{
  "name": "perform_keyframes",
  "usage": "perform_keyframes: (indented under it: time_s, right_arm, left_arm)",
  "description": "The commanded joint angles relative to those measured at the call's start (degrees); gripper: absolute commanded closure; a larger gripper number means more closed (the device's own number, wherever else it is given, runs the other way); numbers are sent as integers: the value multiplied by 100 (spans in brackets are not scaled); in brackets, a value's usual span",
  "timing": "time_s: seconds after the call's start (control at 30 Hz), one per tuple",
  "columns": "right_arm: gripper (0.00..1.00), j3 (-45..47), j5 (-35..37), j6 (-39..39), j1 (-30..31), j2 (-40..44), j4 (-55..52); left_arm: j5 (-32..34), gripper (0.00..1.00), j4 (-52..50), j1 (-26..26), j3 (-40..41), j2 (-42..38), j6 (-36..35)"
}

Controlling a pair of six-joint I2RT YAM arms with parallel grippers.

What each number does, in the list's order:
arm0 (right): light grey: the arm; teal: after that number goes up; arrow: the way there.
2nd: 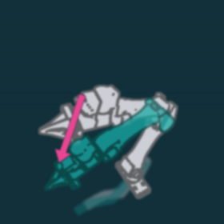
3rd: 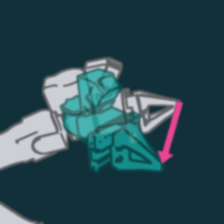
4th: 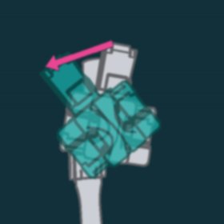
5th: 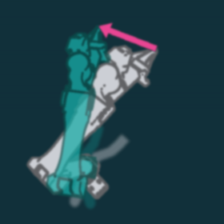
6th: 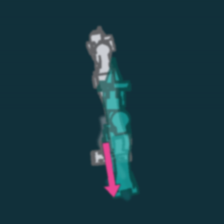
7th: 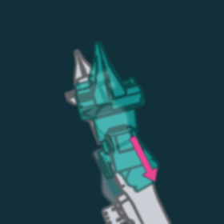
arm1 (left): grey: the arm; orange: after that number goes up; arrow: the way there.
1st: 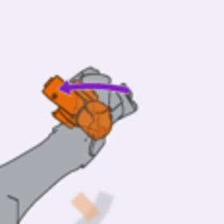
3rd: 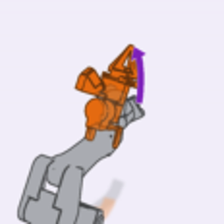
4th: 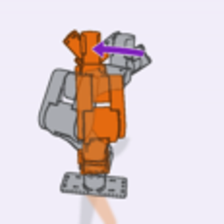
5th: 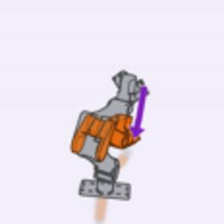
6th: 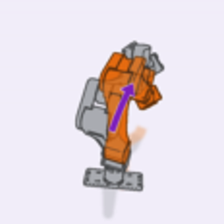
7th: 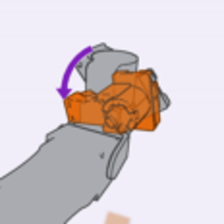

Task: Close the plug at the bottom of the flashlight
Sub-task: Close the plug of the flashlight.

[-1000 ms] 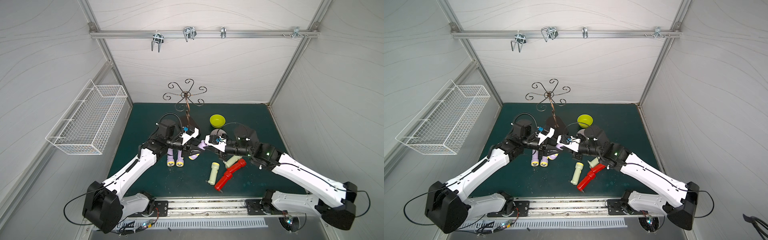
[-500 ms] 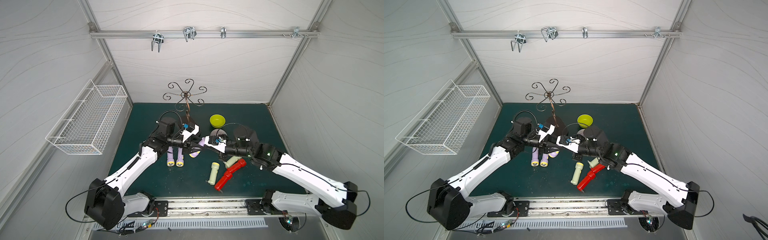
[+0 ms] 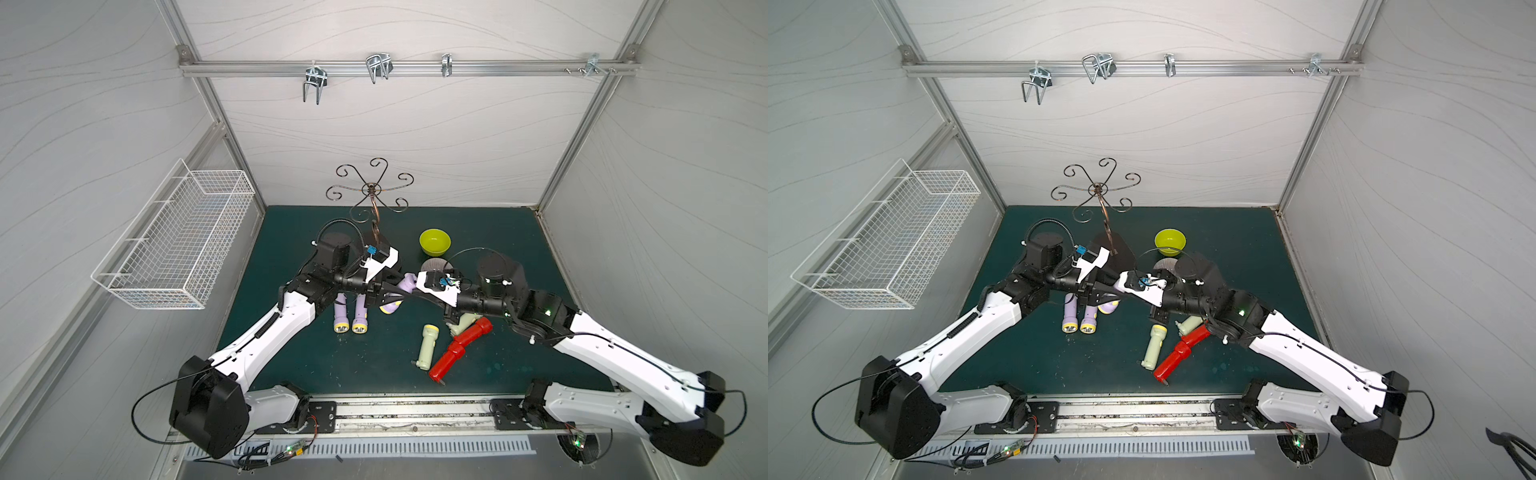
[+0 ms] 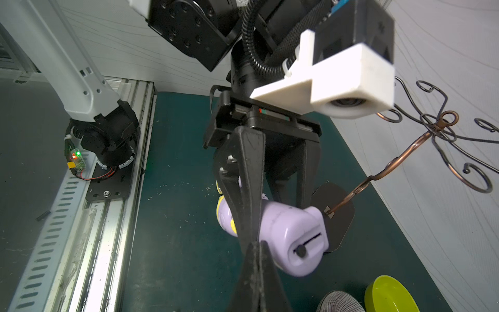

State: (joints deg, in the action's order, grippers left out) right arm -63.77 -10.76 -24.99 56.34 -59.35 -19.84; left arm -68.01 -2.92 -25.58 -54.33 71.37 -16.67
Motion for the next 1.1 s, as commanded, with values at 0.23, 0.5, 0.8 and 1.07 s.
perform_keyframes:
  time_s: [0.23,0.5,0.8,1.07]
  right_arm:
    - [60,25,-1389,509,-1149,224,393]
    - [53,-153,-2091,535,-1141,-46,219]
    - [59,-279,-2255,612,-1087,-377,386]
    - [63,-353,-2302,627,-1054,-611,518]
  left_arm:
    - [-345,100,179,10,-254,-53,-153]
    - [-398,100,82,10,-293,-52,-209]
    - [-407,100,-3,10,-324,-37,-255]
    - [-411,100,-63,10,-353,24,-293]
